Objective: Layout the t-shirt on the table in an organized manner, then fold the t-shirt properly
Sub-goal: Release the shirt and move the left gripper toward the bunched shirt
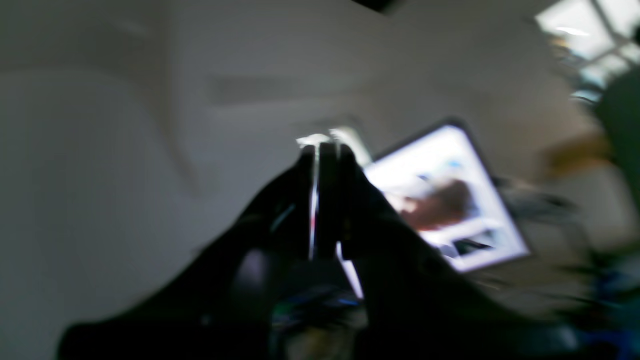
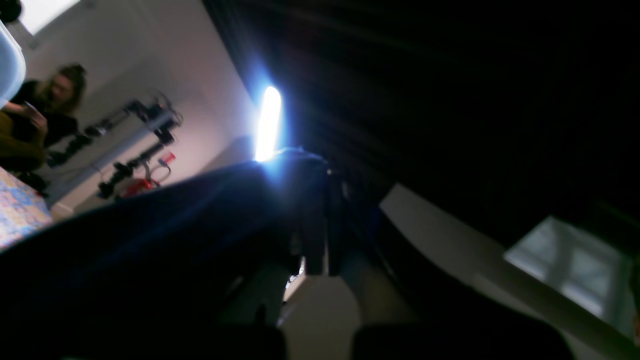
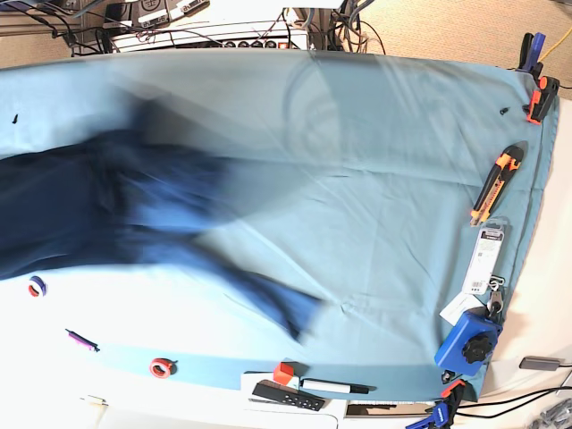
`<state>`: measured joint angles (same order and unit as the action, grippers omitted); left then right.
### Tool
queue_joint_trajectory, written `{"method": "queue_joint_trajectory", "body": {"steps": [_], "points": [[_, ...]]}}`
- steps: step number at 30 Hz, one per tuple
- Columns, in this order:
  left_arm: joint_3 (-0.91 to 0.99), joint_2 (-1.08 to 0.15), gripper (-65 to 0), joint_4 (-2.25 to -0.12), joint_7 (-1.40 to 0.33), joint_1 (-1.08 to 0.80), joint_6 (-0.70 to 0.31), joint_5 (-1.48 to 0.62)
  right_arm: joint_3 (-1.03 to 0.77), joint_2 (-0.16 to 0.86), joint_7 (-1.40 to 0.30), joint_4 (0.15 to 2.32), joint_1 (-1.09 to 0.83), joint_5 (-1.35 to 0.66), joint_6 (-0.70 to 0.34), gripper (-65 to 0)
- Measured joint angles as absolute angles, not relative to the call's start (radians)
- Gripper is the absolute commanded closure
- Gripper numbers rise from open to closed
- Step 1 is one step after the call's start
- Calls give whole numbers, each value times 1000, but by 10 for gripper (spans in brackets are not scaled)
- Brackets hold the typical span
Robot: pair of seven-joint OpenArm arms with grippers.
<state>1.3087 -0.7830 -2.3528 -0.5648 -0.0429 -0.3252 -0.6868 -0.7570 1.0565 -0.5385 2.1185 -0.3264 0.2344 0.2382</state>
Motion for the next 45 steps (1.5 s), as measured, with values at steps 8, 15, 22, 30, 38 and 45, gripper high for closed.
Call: {"method": "queue_joint_trajectory", "body": {"steps": [8, 15, 22, 30, 38, 45], "points": [[868, -586, 0, -2346, -590, -147, -414, -753, -757, 988, -543, 2130, -324, 210, 186, 0], [567, -506, 0, -2336, -620, -155, -412, -779, -757, 972, -542, 2130, -325, 210, 152, 0], [303, -348, 0, -2308, -640, -178, -474, -772, -757, 941, -546, 2130, -324, 210, 152, 0], [61, -243, -169, -2307, -686, -242, -469, -768, -757, 910, -553, 2130, -324, 207, 133, 0], [34, -244, -168, -2306, -752, -284, -601, -761, -535, 842, -541, 2128, -319, 193, 108, 0], [34, -244, -168, -2306, -767, -341, -646, -762, -270, 780, -531, 2127, -175, 254, 107, 0]]}}
